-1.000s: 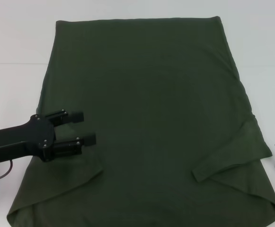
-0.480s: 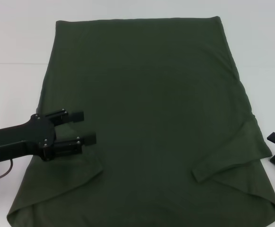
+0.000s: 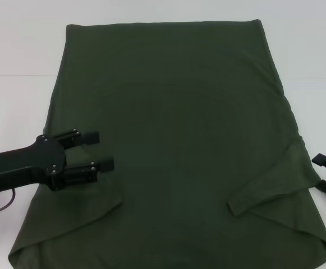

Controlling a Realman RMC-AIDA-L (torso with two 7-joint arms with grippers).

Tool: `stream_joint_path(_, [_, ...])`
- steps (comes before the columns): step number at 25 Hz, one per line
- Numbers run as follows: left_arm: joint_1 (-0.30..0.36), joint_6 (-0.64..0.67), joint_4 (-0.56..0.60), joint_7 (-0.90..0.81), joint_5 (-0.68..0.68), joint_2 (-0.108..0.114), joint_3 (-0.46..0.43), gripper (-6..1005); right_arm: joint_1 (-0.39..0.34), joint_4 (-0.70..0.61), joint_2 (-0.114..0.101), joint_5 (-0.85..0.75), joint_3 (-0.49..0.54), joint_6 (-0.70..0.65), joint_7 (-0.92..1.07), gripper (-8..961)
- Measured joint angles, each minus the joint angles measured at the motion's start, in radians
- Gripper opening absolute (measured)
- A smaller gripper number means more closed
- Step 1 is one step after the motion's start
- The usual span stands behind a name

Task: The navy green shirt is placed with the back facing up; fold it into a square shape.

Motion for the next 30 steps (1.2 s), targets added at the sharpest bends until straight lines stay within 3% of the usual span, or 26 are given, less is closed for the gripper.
stream_joint_path(21, [-0.003,-0.013,0.0,0.0,0.0,0.001,0.0,841,0.082,0.002,0.008,-0.003,-0.014,0.024,0.0,927])
stream_joint_path(30, [-0.001,-0.012,0.0,0.0,0.0,0.002,0.0,842,0.055,0.002,0.009,-0.002,-0.021,0.019,0.025,927])
